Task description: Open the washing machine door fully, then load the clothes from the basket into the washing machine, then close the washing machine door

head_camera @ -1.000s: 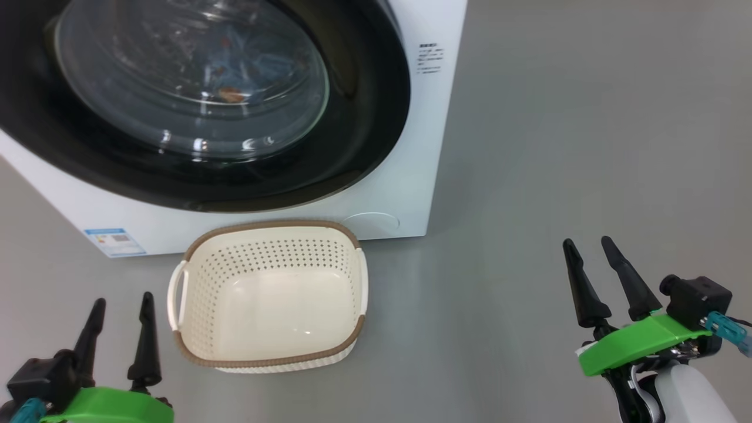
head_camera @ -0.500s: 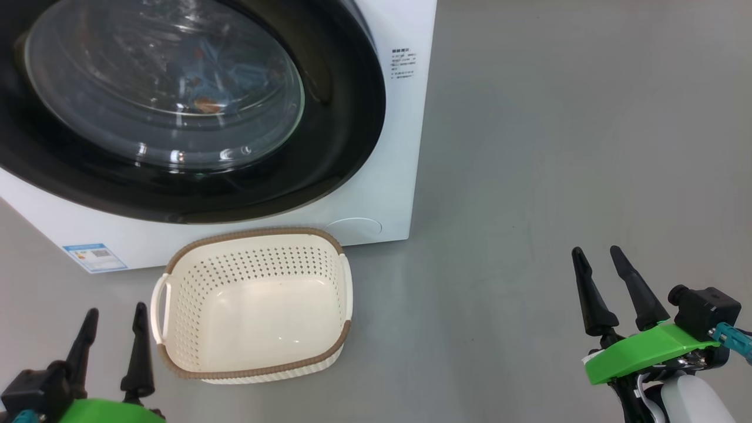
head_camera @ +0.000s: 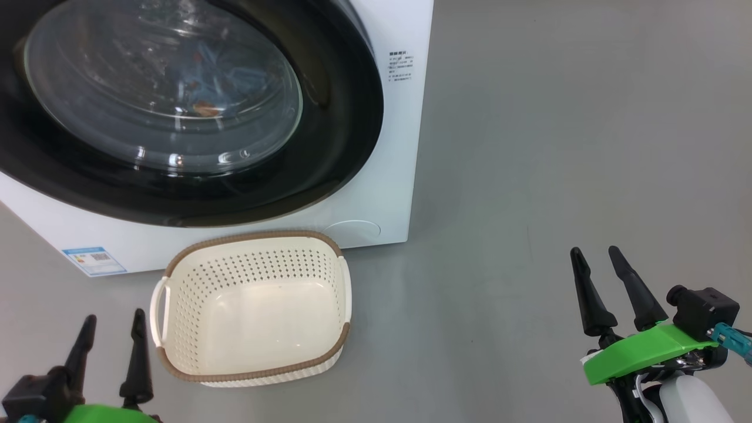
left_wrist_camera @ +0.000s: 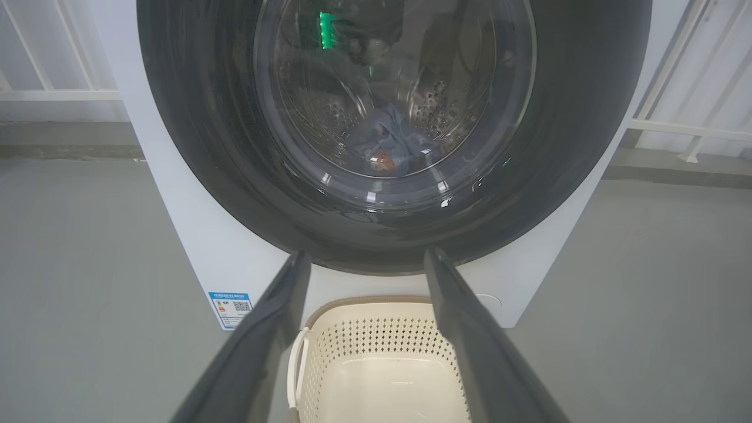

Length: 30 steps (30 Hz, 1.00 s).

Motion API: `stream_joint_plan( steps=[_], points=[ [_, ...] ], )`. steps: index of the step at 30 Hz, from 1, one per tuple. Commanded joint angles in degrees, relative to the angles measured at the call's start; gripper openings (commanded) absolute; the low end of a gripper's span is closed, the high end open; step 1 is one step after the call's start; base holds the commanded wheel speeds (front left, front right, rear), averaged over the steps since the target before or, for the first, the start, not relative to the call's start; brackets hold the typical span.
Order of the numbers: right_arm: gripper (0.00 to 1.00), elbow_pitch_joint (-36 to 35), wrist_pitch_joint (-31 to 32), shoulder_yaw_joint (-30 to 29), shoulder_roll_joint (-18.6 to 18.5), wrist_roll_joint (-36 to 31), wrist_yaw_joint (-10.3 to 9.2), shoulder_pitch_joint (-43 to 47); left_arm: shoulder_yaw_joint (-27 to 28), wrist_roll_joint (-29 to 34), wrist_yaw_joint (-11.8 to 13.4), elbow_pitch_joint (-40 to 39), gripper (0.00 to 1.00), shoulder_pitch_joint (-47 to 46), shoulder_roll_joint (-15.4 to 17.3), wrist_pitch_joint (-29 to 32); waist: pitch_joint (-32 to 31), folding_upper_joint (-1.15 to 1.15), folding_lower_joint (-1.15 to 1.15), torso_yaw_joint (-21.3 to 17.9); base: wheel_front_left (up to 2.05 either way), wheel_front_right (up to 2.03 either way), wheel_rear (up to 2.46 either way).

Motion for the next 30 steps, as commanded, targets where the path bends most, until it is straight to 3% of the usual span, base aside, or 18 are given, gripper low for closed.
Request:
stream_joint_plan(
  steps=[1,16,17,24,30],
  points=[
    [1.00,-1.4,-0.1,1.1,-0.4,0.1,-0.09,0.5,1.9,1.1,-0.1,-1.4,1.00,-0.2,1.4,-0.4,-0.2,0.00,0.00,0.0,0.00,0.00,0.00],
    [1.00,-1.7,-0.1,1.3,-0.4,-0.1,-0.09,0.6,2.6,1.1,-0.1,-1.7,1.00,0.5,1.2,-0.4,-0.2,0.00,0.00,-0.3,0.00,0.00,0.00],
    [0.00,-0.1,0.0,0.2,0.0,0.0,0.00,0.1,0.4,0.8,0.0,-0.1,0.00,1.1,0.0,0.0,-0.2,0.00,0.00,-0.3,0.00,0.00,0.00],
    [0.00,5.0,0.3,0.7,2.0,0.5,0.00,2.5,-0.9,0.2,0.0,4.4,0.00,1.6,-3.7,0.3,-0.2,0.00,0.00,-0.3,0.00,0.00,0.00],
    [0.00,4.5,1.1,0.4,2.1,3.3,0.00,2.7,-0.7,-2.8,0.1,4.2,0.00,1.4,-3.8,1.2,-0.6,0.00,0.09,0.0,0.00,0.00,0.00]
  ],
)
